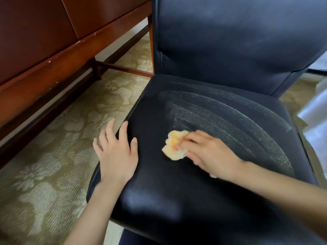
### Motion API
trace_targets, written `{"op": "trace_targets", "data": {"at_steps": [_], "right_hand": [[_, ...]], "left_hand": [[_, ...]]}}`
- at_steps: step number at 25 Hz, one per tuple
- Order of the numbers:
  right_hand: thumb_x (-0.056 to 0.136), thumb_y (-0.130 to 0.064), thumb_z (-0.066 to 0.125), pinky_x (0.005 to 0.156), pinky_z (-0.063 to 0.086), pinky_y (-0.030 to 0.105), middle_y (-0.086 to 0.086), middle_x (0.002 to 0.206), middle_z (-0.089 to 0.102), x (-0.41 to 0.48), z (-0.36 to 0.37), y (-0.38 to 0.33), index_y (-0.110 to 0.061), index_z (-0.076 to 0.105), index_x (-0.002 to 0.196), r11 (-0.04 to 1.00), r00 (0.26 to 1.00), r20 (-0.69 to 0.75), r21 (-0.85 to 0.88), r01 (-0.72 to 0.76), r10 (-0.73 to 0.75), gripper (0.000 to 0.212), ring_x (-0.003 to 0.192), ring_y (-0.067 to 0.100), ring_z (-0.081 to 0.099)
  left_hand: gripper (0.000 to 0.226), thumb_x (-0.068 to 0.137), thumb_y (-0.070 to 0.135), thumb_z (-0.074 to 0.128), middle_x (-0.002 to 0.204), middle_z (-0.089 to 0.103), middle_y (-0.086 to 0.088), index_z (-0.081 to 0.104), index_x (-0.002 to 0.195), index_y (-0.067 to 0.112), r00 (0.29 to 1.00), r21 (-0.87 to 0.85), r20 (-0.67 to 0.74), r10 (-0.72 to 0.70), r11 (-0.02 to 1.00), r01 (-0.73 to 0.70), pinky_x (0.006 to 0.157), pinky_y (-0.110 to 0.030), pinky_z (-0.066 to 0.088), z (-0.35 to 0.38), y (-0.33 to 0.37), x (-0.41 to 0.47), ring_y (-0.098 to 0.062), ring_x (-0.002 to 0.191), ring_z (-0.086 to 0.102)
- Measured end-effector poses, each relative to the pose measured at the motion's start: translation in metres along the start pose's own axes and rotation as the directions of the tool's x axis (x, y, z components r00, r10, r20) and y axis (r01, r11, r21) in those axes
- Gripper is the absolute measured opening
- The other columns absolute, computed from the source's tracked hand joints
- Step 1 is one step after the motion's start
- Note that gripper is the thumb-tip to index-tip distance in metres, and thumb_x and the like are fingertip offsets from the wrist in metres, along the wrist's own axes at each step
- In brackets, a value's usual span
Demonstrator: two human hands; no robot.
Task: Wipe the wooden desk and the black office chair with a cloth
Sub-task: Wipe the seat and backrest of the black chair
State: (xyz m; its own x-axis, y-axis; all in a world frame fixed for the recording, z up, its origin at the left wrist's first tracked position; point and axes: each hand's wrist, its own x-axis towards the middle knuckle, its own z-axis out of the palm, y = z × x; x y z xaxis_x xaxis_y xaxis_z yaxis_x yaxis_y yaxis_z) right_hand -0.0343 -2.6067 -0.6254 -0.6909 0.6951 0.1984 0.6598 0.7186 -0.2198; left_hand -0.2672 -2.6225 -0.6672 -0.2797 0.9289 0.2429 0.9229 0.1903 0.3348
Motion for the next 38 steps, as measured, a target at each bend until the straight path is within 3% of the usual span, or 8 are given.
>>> {"op": "trace_targets", "data": {"at_steps": [5,11,20,23,29,32,34,38], "right_hand": [[0.094,-0.012,0.050,0.084,0.048,0.045,0.006,0.121,0.054,0.044,-0.001,0.073,-0.018,0.054,0.124,0.946,0.954,-0.017,-0.121,-0.300,0.301,0.031,0.109,0.028,0.048],[0.089,0.000,0.052,0.074,0.042,0.037,0.014,0.115,0.055,0.119,0.020,0.087,-0.016,0.045,0.127,0.829,0.833,-0.144,-0.104,-0.550,0.534,0.042,0.102,0.033,0.051],[0.089,0.000,0.048,0.081,0.048,0.042,0.005,0.114,0.055,0.071,0.032,0.023,-0.023,0.050,0.127,0.972,0.972,-0.062,-0.049,-0.228,0.225,0.044,0.099,0.025,0.046],[0.092,-0.005,0.049,0.083,0.049,0.041,0.000,0.114,0.056,0.035,0.028,0.000,-0.026,0.053,0.126,0.989,0.989,-0.041,-0.033,-0.146,0.145,0.040,0.102,0.025,0.048],[0.077,0.000,0.069,0.065,0.055,0.036,0.003,0.087,0.064,-0.033,0.013,-0.033,-0.018,0.072,0.097,0.999,0.997,-0.071,0.033,0.041,-0.039,0.026,0.075,0.027,0.060],[0.081,-0.006,0.062,0.067,0.055,0.031,0.001,0.089,0.066,-0.060,0.005,-0.033,-0.019,0.073,0.098,0.992,0.989,-0.079,0.010,0.126,-0.125,0.023,0.075,0.022,0.061],[0.087,-0.016,0.056,0.070,0.055,0.028,0.000,0.091,0.068,-0.072,0.002,-0.021,-0.019,0.073,0.101,0.998,0.991,-0.117,-0.036,0.054,-0.058,0.022,0.078,0.021,0.062],[0.082,-0.006,0.069,0.069,0.055,0.042,0.008,0.091,0.068,-0.086,-0.004,0.026,-0.011,0.071,0.097,0.941,0.914,-0.249,-0.028,-0.338,0.321,0.016,0.080,0.033,0.063]], "left_hand": [[0.053,0.098,0.043,0.029,0.156,0.009,-0.005,0.026,0.147,0.023,0.986,0.089,0.164,-0.021,0.996,0.007,0.115,-0.053,0.006,0.007,0.012,0.023,-0.028,0.142,0.010],[0.050,0.098,0.043,0.027,0.153,0.024,-0.003,0.032,0.144,0.024,0.988,0.054,0.147,-0.054,0.997,0.046,0.115,-0.045,0.015,0.013,0.015,0.030,-0.024,0.139,0.020],[0.046,0.098,0.040,0.030,0.146,0.033,-0.004,0.039,0.140,0.025,0.991,-0.028,0.113,-0.077,0.996,0.081,0.111,-0.043,0.022,0.015,0.011,0.028,-0.025,0.133,0.031],[0.046,0.098,0.040,0.030,0.147,0.032,-0.005,0.039,0.141,0.024,0.991,-0.032,0.113,-0.070,0.997,0.074,0.111,-0.043,0.023,0.014,0.011,0.026,-0.026,0.133,0.030],[0.048,0.099,0.039,0.029,0.146,0.034,-0.006,0.037,0.143,0.024,0.990,-0.030,0.125,-0.059,0.998,0.063,0.110,-0.043,0.024,0.014,0.011,0.025,-0.027,0.132,0.031],[0.048,0.099,0.039,0.029,0.145,0.036,-0.006,0.038,0.143,0.022,0.991,-0.024,0.124,-0.053,0.998,0.057,0.108,-0.044,0.026,0.013,0.009,0.023,-0.028,0.131,0.032],[0.048,0.099,0.038,0.031,0.145,0.037,-0.007,0.041,0.141,0.019,0.994,-0.007,0.106,-0.014,1.000,0.015,0.108,-0.044,0.025,0.012,0.010,0.022,-0.029,0.131,0.032],[0.044,0.099,0.031,0.035,0.141,0.044,-0.011,0.048,0.136,0.011,0.990,0.062,0.025,0.141,0.988,-0.142,0.106,-0.046,0.025,0.010,0.013,0.021,-0.031,0.129,0.037]]}}
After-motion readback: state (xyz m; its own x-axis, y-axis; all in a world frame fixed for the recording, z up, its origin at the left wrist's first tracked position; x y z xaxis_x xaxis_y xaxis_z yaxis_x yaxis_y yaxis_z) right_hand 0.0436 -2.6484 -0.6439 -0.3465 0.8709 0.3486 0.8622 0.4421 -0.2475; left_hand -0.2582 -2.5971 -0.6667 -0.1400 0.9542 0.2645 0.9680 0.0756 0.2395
